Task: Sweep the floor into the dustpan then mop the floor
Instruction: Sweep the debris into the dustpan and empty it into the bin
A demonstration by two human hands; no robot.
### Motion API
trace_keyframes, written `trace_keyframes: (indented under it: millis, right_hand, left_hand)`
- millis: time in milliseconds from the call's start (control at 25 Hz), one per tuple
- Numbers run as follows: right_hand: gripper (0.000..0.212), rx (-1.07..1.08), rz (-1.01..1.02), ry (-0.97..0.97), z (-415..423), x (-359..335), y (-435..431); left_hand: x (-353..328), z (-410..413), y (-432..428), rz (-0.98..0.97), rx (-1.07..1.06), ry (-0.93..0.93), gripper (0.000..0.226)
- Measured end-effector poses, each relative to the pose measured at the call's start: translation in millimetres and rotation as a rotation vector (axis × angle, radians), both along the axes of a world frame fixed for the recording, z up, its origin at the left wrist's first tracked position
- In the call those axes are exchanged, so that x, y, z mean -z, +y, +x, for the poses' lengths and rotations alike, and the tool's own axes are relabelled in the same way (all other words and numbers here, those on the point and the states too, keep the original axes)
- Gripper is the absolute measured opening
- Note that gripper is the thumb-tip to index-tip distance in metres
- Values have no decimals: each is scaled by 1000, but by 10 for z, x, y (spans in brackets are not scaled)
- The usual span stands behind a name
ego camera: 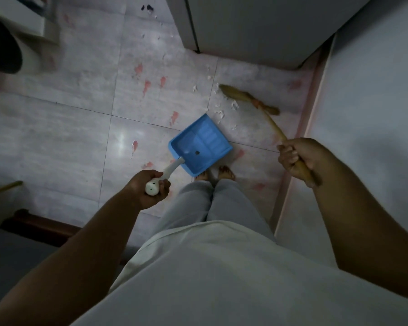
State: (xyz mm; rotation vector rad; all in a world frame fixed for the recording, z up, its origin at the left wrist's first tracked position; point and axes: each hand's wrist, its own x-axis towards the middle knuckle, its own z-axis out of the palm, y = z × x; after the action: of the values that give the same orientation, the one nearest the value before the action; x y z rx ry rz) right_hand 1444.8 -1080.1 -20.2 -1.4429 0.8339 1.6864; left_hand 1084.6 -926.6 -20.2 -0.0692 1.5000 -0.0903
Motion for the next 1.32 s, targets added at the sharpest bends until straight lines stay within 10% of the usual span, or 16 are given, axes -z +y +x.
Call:
trace_keyframes:
  millis: [520, 840, 1320]
  right_hand:
    - [23, -180, 49, -136, -50, 504, 1686]
    - [29, -875, -51, -338, -655, 725, 1342]
    - [9, -576, -181, -252, -585, -243, -353]
  left_hand:
    - [174, -525, -75, -38, -107, 62, 46]
    - [196, -857, -178, -47, -173, 15, 46]
    - [214, -886, -83, 11, -82, 16, 51]
